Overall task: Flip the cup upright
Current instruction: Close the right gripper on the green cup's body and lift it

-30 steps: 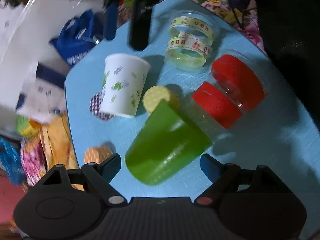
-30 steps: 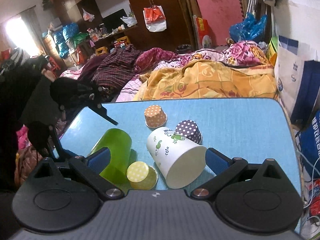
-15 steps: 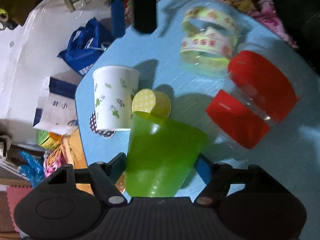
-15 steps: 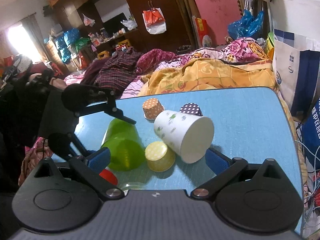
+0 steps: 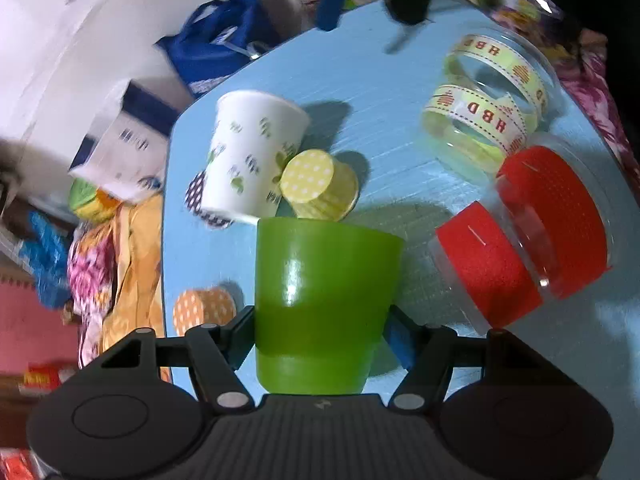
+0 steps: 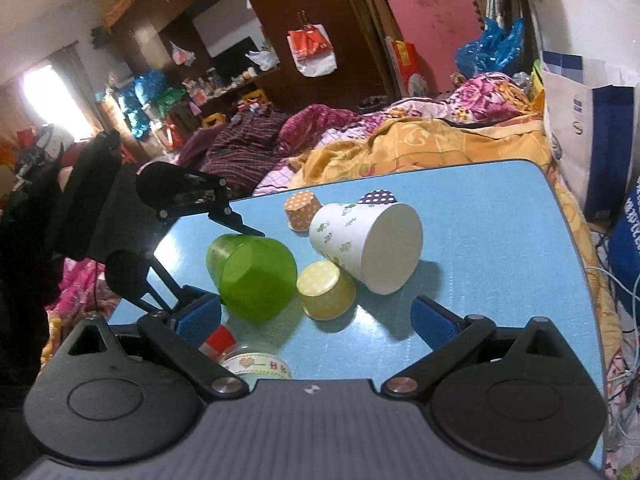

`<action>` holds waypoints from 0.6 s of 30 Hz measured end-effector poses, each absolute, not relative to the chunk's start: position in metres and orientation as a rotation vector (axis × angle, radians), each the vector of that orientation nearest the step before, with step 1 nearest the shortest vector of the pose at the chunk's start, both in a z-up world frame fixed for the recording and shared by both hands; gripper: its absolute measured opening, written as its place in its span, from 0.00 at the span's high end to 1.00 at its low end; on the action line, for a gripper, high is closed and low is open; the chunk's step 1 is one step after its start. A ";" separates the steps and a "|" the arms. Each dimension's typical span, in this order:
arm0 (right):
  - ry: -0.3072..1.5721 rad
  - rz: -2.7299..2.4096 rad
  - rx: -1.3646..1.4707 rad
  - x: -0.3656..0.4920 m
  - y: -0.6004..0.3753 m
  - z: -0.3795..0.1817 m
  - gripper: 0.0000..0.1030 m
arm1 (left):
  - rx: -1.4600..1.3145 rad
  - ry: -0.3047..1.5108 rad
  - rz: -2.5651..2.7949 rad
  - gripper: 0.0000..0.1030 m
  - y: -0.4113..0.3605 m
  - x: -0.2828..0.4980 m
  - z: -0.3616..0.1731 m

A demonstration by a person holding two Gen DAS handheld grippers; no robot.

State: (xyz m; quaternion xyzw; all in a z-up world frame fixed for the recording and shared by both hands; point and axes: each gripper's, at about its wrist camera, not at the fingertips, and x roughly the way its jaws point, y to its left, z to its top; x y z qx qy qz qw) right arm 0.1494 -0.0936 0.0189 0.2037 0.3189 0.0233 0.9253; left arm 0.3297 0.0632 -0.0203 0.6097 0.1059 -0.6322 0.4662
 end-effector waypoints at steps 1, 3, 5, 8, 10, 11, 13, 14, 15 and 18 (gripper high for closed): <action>0.646 0.056 0.423 0.149 -0.095 0.017 0.01 | 1.479 0.282 -1.535 0.32 0.066 0.330 -0.020; 0.643 0.078 0.432 0.148 -0.097 0.014 0.01 | 1.447 0.333 -1.498 0.32 0.066 0.332 -0.018; 0.634 0.092 0.433 0.147 -0.097 0.011 0.01 | 1.411 0.399 -1.459 0.32 0.070 0.336 -0.016; 0.621 0.115 0.445 0.146 -0.099 0.006 0.01 | 1.352 0.504 -1.361 0.32 0.077 0.346 -0.013; 0.614 0.134 0.449 0.145 -0.099 0.003 0.01 | 1.281 0.592 -1.255 0.32 0.083 0.353 -0.011; 0.606 0.144 0.452 0.144 -0.099 0.002 0.01 | 1.249 0.626 -1.212 0.32 0.087 0.355 -0.010; 0.590 0.172 0.457 0.142 -0.098 -0.001 0.01 | 1.170 0.694 -1.114 0.32 0.098 0.360 -0.008; 0.579 0.189 0.456 0.140 -0.097 -0.002 0.01 | 1.128 0.724 -1.066 0.32 0.102 0.360 -0.007; 0.569 0.201 0.453 0.138 -0.097 -0.003 0.01 | 1.077 0.751 -1.027 0.32 0.107 0.360 -0.006; 0.537 0.247 0.458 0.133 -0.097 -0.006 0.01 | 0.883 0.853 -0.903 0.32 0.125 0.357 -0.002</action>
